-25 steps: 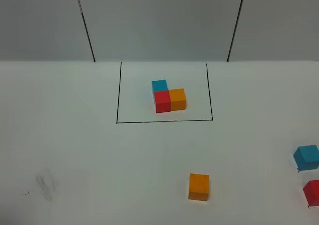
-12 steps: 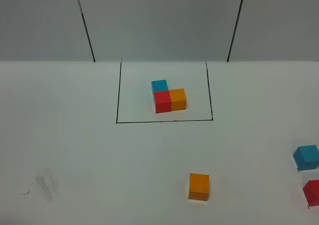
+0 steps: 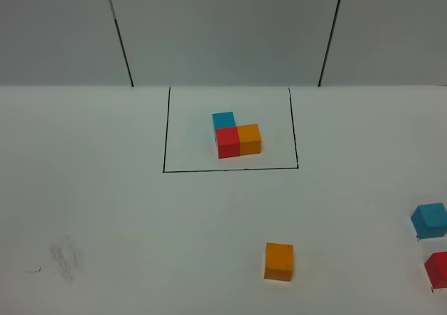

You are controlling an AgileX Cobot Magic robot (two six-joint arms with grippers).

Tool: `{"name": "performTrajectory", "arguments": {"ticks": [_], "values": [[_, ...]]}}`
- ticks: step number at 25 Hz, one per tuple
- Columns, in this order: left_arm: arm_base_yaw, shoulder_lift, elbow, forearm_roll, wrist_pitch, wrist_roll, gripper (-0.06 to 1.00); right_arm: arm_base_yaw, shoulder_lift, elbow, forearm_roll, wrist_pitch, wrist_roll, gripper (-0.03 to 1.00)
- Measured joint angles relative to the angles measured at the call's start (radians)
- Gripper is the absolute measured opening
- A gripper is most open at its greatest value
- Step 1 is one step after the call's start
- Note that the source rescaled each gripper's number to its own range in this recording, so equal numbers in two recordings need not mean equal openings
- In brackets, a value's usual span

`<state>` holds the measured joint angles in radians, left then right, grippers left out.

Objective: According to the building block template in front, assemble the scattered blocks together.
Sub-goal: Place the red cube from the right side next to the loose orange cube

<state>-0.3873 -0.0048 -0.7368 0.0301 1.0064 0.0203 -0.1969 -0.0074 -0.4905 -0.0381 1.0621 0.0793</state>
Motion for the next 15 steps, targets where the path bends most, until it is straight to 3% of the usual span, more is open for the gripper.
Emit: {"name": "performTrajectory", "arguments": {"ticks": [5,9,15], "values": [[0.260,-0.002,0.001,-0.116,0.021,0.146,0.54,0.000,0.000,0.000,0.000,0.000,0.000,0.76],[0.451,-0.002,0.001,-0.123,0.054,0.163,0.54,0.000,0.000,0.000,0.000,0.000,0.000,0.76],[0.515,-0.002,0.050,-0.146,0.053,0.149,0.54,0.000,0.000,0.000,0.000,-0.001,0.000,0.76]]}}
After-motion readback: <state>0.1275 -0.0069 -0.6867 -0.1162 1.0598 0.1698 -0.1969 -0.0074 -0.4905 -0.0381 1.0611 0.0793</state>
